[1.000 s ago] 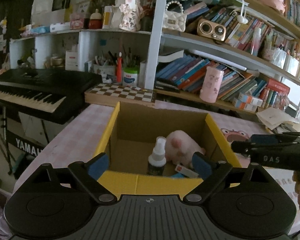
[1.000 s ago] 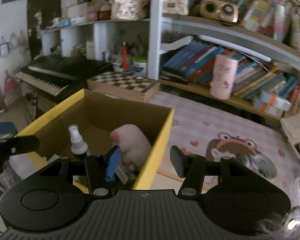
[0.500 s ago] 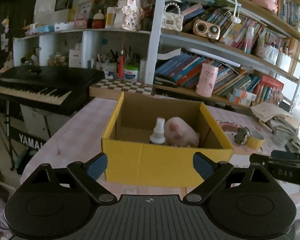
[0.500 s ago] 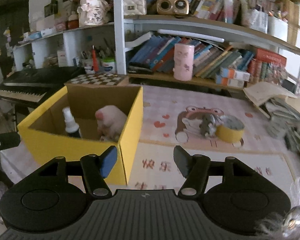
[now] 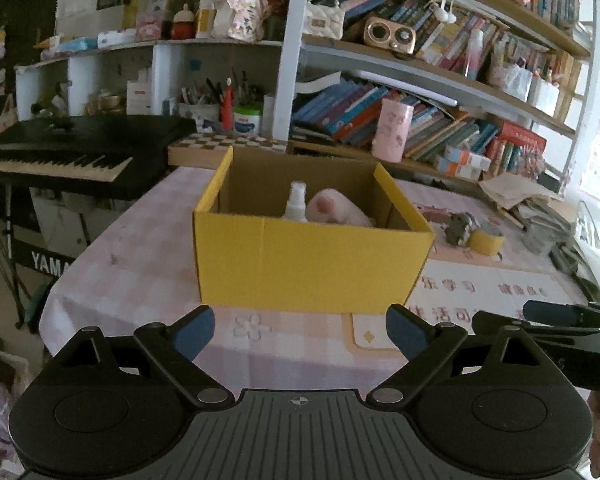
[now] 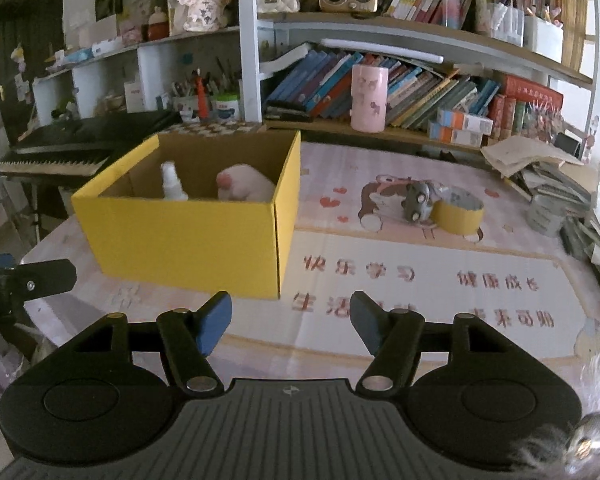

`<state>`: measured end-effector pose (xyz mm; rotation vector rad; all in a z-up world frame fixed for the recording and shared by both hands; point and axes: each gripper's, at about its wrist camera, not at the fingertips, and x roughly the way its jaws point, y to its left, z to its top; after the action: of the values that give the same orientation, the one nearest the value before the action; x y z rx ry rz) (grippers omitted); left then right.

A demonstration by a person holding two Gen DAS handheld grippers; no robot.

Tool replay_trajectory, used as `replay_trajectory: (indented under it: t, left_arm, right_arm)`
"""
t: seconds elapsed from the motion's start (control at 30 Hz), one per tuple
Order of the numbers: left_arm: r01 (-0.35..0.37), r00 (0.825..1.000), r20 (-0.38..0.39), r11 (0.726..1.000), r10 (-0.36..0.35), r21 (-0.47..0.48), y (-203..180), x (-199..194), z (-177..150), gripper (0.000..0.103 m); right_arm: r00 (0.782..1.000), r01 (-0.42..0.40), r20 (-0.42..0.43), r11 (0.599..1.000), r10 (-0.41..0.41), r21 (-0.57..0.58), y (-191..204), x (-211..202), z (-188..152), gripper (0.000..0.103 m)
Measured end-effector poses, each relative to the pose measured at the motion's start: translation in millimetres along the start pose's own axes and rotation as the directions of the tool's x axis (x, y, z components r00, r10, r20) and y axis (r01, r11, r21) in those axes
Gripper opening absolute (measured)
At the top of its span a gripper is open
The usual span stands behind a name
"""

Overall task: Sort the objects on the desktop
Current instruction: 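Withdraw both tools from the box toward the grey toy car and tape roll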

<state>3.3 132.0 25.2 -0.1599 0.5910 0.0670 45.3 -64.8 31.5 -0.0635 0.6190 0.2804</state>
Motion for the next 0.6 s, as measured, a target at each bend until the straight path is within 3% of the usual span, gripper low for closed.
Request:
replay_trajectory:
  t: [0.37, 0.6]
  left_arm:
    - [0.043, 0.997, -0.072, 0.999, -0.042, 0.012, -8, -1, -21, 0.095]
    - [0.127, 0.987, -0.111, 0.984, -0.113, 0.126, -35, 2, -27, 0.095]
  right_arm:
    - [0.998, 0.041, -0.045, 0.999, -0.041, -0.003, -1, -21, -27, 0.067]
    - [0.995, 0.079, -0.064, 0.997, -0.078, 0.011, -7, -28, -38, 0.070]
